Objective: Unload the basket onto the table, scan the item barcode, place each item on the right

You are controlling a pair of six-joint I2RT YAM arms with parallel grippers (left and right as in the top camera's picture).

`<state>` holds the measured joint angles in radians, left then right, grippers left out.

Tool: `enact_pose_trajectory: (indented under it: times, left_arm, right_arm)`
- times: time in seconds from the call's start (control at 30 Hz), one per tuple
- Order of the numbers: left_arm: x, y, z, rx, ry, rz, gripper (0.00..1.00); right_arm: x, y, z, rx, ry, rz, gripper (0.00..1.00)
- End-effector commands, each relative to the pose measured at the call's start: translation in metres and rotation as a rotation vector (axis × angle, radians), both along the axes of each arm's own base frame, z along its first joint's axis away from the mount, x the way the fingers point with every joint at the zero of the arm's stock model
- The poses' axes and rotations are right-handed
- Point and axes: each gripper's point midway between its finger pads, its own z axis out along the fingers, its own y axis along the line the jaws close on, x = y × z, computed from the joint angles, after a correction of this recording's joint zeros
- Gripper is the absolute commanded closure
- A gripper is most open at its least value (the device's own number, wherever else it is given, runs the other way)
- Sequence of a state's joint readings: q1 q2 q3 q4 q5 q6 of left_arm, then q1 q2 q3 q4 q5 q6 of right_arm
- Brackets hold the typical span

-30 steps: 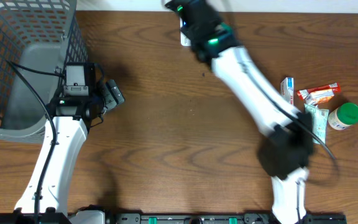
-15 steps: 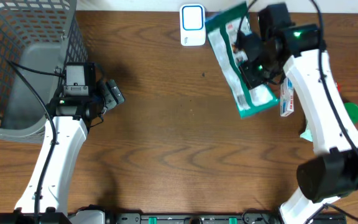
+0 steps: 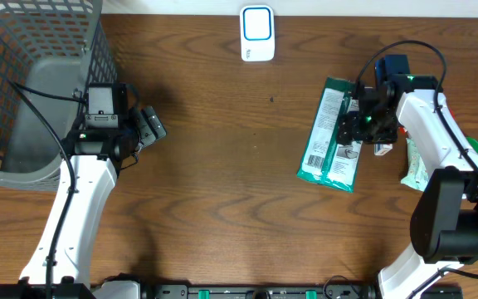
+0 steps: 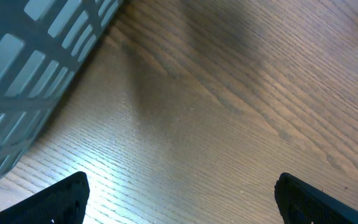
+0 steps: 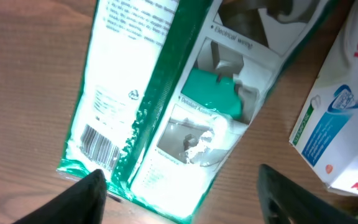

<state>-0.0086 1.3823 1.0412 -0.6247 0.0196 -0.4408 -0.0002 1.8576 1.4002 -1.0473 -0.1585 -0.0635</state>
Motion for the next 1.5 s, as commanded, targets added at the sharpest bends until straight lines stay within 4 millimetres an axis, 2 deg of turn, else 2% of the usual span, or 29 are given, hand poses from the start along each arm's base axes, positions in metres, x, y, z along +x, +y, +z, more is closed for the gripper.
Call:
enact_pose_trajectory:
  times: [0.0,0.03,0.13,0.2,1.3,1.4,1.47]
  left_arm:
    - [0.0,0.004,-0.001,0.008,0.005,0.018,0.04]
    - [0.0,0.004,-0.001,0.009,0.005,0.018,0.04]
    - [0.0,0.004,-0.001,0.009,0.005,0.018,0.04]
    - [0.0,0.004,-0.001,0.008,0.005,0.018,0.04]
    - [0.0,0.004,-0.001,0.009,0.005,0.018,0.04]
    - [0.0,0.004,-0.001,0.008,0.005,0.018,0.04]
    - [0.0,0.004,-0.001,0.008,0.005,0.018,0.04]
  right_arm:
    - [0.01,-0.001,0.018,0.01,-0.039,0.006,0.1]
    - [0.013,-0.001,0.024,0.01,-0.048,0.006,0.01]
    - [0.024,-0.002,0.04,0.002,-0.086,0.005,0.01]
    - [0.027,-0.002,0.043,0.002,-0.098,0.005,0.01]
    - [0.026,-0.001,0.042,0.003,-0.095,0.008,0.01]
    - [0.026,0.0,0.06,0.002,-0.144,0.012,0.01]
    - [0.024,0.004,0.083,0.003,-0.209,0.021,0.01]
